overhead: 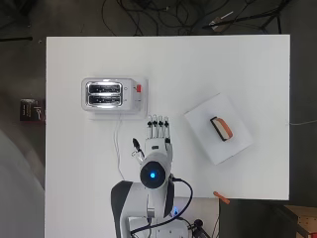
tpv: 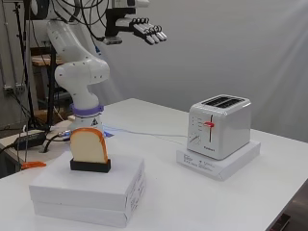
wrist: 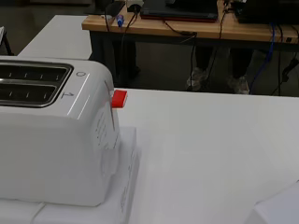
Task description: Teleoperate dual arm-hand system to toast a bread
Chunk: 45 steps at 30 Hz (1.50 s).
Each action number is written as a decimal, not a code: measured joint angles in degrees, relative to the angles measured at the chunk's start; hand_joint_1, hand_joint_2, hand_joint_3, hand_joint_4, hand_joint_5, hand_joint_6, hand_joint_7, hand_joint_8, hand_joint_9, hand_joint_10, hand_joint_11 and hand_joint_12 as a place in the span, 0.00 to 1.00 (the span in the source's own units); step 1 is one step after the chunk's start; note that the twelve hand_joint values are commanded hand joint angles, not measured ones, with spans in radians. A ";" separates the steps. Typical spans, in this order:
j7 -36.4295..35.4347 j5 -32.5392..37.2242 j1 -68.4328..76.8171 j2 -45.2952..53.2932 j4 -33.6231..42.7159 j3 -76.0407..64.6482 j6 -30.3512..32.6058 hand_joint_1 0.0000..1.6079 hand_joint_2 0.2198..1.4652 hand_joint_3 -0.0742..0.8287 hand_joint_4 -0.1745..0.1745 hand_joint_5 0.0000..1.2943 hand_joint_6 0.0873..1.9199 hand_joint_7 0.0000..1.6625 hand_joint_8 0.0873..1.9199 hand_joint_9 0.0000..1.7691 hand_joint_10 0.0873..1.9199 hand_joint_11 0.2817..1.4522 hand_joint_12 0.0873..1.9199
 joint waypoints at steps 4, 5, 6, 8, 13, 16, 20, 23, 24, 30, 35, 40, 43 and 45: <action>-0.07 -1.87 -0.58 -0.23 0.00 -2.07 3.04 0.02 0.80 0.08 0.19 0.18 0.00 0.14 0.00 0.18 0.00 0.12 0.00; 0.50 -1.63 -0.77 0.40 0.07 -2.80 3.25 0.02 0.80 0.08 0.21 0.18 0.00 0.14 0.00 0.18 0.00 0.12 0.00; 1.46 -1.51 -1.03 1.28 0.21 -3.70 3.33 0.02 0.80 0.08 0.23 0.18 0.00 0.13 0.00 0.18 0.00 0.12 0.00; 3.45 -1.38 -1.55 2.89 0.47 -5.87 3.36 0.02 0.79 0.08 0.28 0.18 0.00 0.13 0.00 0.17 0.00 0.12 0.00; 5.61 -2.10 -2.56 7.39 2.66 -10.99 2.47 0.01 0.74 0.07 0.47 0.19 0.00 0.12 0.00 0.16 0.00 0.12 0.00; 7.59 -4.42 -3.14 14.71 5.58 -13.52 1.71 0.00 0.70 0.07 0.57 0.20 0.00 0.13 0.00 0.15 0.00 0.12 0.00; 7.29 -5.14 -4.16 25.90 9.07 -18.53 2.32 0.00 0.69 0.07 0.69 0.22 0.00 0.13 0.00 0.14 0.00 0.11 0.00; 3.94 -3.33 -5.30 33.94 11.52 -23.88 3.98 0.00 0.71 0.09 0.75 0.24 0.00 0.13 0.00 0.14 0.00 0.10 0.00; 2.52 -3.15 -5.74 36.54 12.29 -25.34 4.81 0.01 0.72 0.09 0.76 0.25 0.00 0.13 0.00 0.14 0.00 0.10 0.00; -2.60 -0.61 -5.63 41.56 13.75 -28.64 7.77 0.04 0.65 0.07 0.78 0.27 0.00 0.14 0.00 0.14 0.00 0.10 0.00; -5.90 4.55 -8.32 48.96 14.27 -30.28 10.50 0.07 0.60 0.06 0.74 0.28 0.00 0.14 0.00 0.16 0.00 0.09 0.00; -10.62 8.82 -10.30 52.64 14.80 -31.65 11.94 0.09 0.58 0.06 0.71 0.27 0.00 0.14 0.00 0.16 0.00 0.09 0.00; -10.22 7.42 -10.23 52.01 14.94 -30.80 12.04 0.10 0.59 0.07 0.71 0.29 0.00 0.14 0.00 0.16 0.00 0.09 0.00; -9.15 5.58 -10.18 50.58 15.03 -29.68 11.91 0.11 0.60 0.08 0.72 0.31 0.00 0.14 0.00 0.17 0.00 0.09 0.00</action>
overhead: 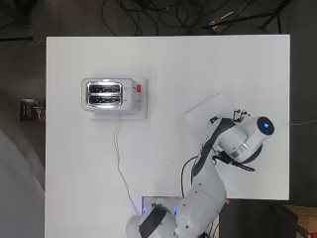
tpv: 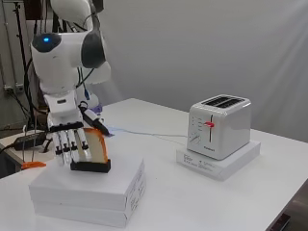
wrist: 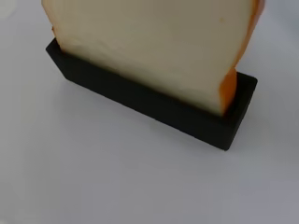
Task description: Teleoperate dual arm-hand system to toast a bread
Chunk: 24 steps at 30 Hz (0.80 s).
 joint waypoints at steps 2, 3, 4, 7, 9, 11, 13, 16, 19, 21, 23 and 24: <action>0.20 -1.38 0.01 -1.66 -0.05 0.80 -0.02 0.12 0.61 0.09 0.73 0.32 0.00 0.14 0.00 0.17 0.00 0.09 0.00; 0.19 -1.67 0.01 -2.39 -0.22 1.25 0.00 0.12 0.61 0.09 0.73 0.33 0.00 0.15 0.00 0.17 0.00 0.09 0.00; 0.16 -1.85 0.01 -2.90 -0.44 1.58 0.00 0.13 0.61 0.09 0.73 0.34 0.00 0.15 0.00 0.17 0.00 0.09 0.00; -0.11 -2.44 -0.16 -3.89 -1.53 1.63 0.00 0.15 0.62 0.09 0.73 0.35 0.00 0.15 0.00 0.18 0.00 0.09 0.00; -0.32 -3.47 -0.34 -4.49 -2.54 1.50 -0.02 0.15 0.61 0.08 0.70 0.34 0.00 0.15 0.00 0.18 0.00 0.10 0.00; -0.91 -4.11 -0.52 -4.82 -3.04 1.19 0.08 0.17 0.60 0.08 0.65 0.32 0.00 0.16 0.00 0.18 0.00 0.10 0.00; -2.55 -4.40 -0.86 -4.81 -3.87 0.41 0.43 0.41 0.67 0.07 0.45 0.50 0.14 0.36 0.20 0.39 0.19 0.22 0.14; -3.83 -3.53 -1.35 -5.24 -5.45 -0.66 1.60 0.71 0.77 0.08 0.06 0.60 0.56 0.49 0.59 0.64 0.60 0.38 0.68; -3.45 -2.80 -0.12 -7.02 -5.72 -2.79 2.71 0.76 0.78 0.08 0.00 0.56 0.62 0.58 0.57 0.71 0.38 0.33 0.66; -3.61 -1.83 0.89 -6.74 -5.56 -3.82 2.62 0.77 0.75 0.08 0.02 0.59 0.60 0.64 0.49 0.76 0.23 0.32 0.57; -4.03 -0.88 1.01 -5.65 -5.77 -2.81 3.76 0.77 0.74 0.08 0.06 0.60 0.62 0.68 0.40 0.79 0.11 0.31 0.50; -4.09 -0.74 1.12 -5.41 -5.75 -1.52 4.44 0.77 0.74 0.08 0.06 0.60 0.63 0.69 0.38 0.80 0.08 0.31 0.49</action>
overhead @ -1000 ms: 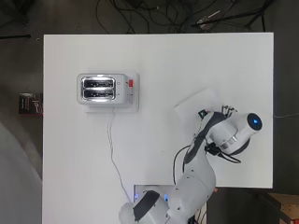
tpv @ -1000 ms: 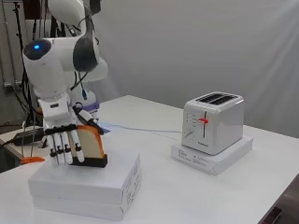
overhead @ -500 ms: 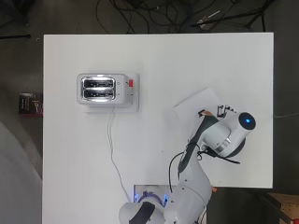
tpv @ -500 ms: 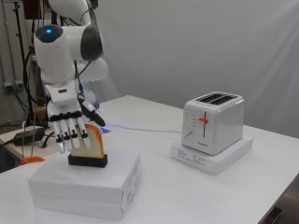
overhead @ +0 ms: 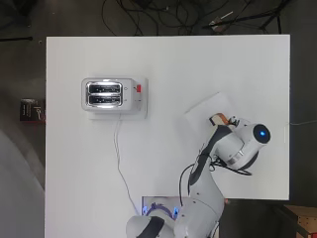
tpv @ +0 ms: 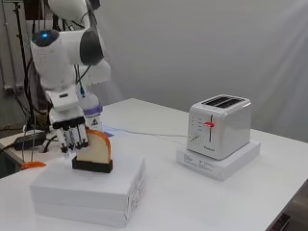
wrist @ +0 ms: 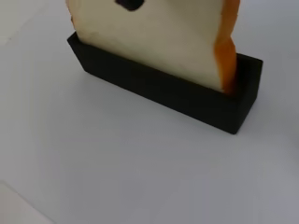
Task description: Teleoperate dual arm-hand system to toast a bread
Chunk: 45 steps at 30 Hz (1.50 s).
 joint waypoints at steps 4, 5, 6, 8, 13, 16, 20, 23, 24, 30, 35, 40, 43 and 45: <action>0.07 0.62 0.95 -4.39 1.93 8.40 0.66 0.77 0.74 0.08 0.01 0.57 0.65 0.68 0.39 0.82 0.01 0.31 0.47; 0.39 0.51 1.23 -6.23 2.59 10.96 0.64 0.77 0.75 0.08 0.00 0.55 0.66 0.67 0.42 0.82 0.00 0.31 0.46; 0.77 0.55 1.58 -8.05 3.58 13.70 0.45 0.77 0.76 0.08 0.00 0.54 0.68 0.65 0.44 0.82 0.00 0.30 0.44; 0.85 0.80 2.20 -10.26 6.45 18.38 -0.09 0.76 0.78 0.08 0.00 0.51 0.71 0.63 0.47 0.81 0.00 0.30 0.41; -4.50 4.91 3.20 -9.12 10.98 24.13 -1.60 0.75 0.80 0.08 0.00 0.47 0.71 0.59 0.55 0.82 0.00 0.32 0.41; -12.59 6.85 4.06 -5.47 13.97 25.78 -2.05 0.76 0.77 0.08 0.00 0.53 0.64 0.63 0.52 0.85 0.00 0.31 0.42; -14.73 6.48 8.27 -2.08 18.20 30.10 -1.48 0.77 0.76 0.08 0.00 0.56 0.61 0.66 0.47 0.84 0.00 0.30 0.39; -13.90 6.42 9.22 1.04 19.83 35.31 -1.26 0.77 0.75 0.08 0.00 0.57 0.59 0.66 0.48 0.86 0.00 0.31 0.39; -14.00 7.08 9.43 2.52 20.89 36.43 -1.43 0.77 0.76 0.08 0.00 0.56 0.59 0.65 0.49 0.85 0.00 0.31 0.39; -14.42 7.69 10.48 7.75 25.06 40.17 -2.53 0.77 0.76 0.08 0.00 0.55 0.63 0.65 0.48 0.83 0.00 0.33 0.27; -14.85 7.82 10.95 6.90 26.04 41.71 -3.13 0.77 0.77 0.08 0.00 0.53 0.65 0.64 0.49 0.82 0.00 0.34 0.22; -15.64 10.12 11.11 4.15 22.97 41.99 -2.30 0.76 0.77 0.08 0.00 0.51 0.67 0.64 0.48 0.80 0.00 0.36 0.17; -16.32 16.53 10.99 4.20 21.50 41.38 -1.84 0.80 0.75 0.09 0.00 0.53 0.68 0.64 0.41 0.71 0.15 0.37 0.06; -16.40 19.69 11.00 4.71 21.49 41.30 -2.17 0.83 0.76 0.08 0.00 0.49 0.70 0.58 0.46 0.61 0.44 0.40 0.03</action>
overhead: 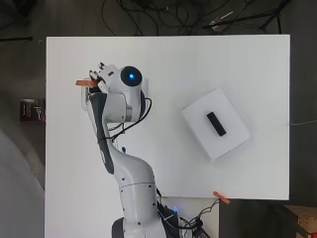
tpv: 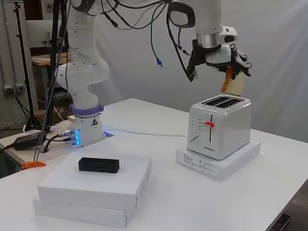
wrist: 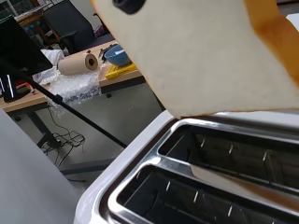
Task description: Teleoperate dual arm-hand system to toast a bread
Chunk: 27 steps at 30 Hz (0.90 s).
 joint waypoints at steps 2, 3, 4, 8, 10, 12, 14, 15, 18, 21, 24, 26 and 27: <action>-0.40 0.09 0.02 1.41 0.87 -0.10 -1.66 0.78 0.77 0.08 0.06 0.51 0.71 0.61 0.46 0.64 0.30 0.44 0.02; -0.48 -0.33 0.04 2.20 1.56 -0.14 -2.96 0.77 0.78 0.08 0.06 0.51 0.71 0.61 0.48 0.67 0.21 0.45 0.02; -0.47 -0.62 0.03 2.82 2.21 -0.23 -4.45 0.76 0.78 0.08 0.05 0.50 0.72 0.61 0.50 0.69 0.15 0.45 0.02; 0.58 -0.59 -0.01 3.67 2.99 -0.71 -6.06 0.76 0.78 0.08 0.01 0.51 0.68 0.62 0.50 0.74 0.06 0.46 0.03; 0.83 -0.74 0.02 3.25 1.69 -0.81 -4.62 0.76 0.77 0.08 0.00 0.52 0.67 0.63 0.49 0.76 0.05 0.47 0.03; 0.76 -0.83 0.01 3.33 0.37 -0.92 -3.70 0.76 0.78 0.08 0.00 0.51 0.67 0.62 0.51 0.77 0.04 0.48 0.04; 0.13 -0.45 -0.02 3.82 0.36 -1.17 -3.43 0.33 0.67 0.07 0.09 0.20 0.25 0.31 0.20 0.44 0.00 0.26 0.00; -0.35 -0.14 0.03 4.00 0.65 -1.14 -3.53 0.20 0.62 0.07 0.14 0.13 0.11 0.20 0.09 0.31 0.00 0.17 0.00; -1.01 -1.69 0.09 5.46 2.59 -1.13 -6.17 0.07 0.60 0.08 0.21 0.11 0.00 0.12 0.00 0.18 0.00 0.08 0.00; -0.86 -4.27 0.06 5.98 4.51 -1.50 -8.30 0.05 0.61 0.09 0.22 0.15 0.00 0.13 0.00 0.19 0.00 0.08 0.00; 1.68 -5.00 -0.09 5.05 2.94 -2.62 -6.57 0.06 0.62 0.08 0.22 0.20 0.00 0.16 0.00 0.21 0.00 0.09 0.00; 4.21 -7.62 -0.38 4.70 1.52 -4.13 -6.08 0.06 0.62 0.08 0.23 0.22 0.00 0.17 0.00 0.22 0.00 0.09 0.00; 5.33 -9.08 -0.51 4.51 1.30 -4.87 -5.89 0.06 0.62 0.08 0.24 0.21 0.00 0.18 0.00 0.22 0.00 0.09 0.00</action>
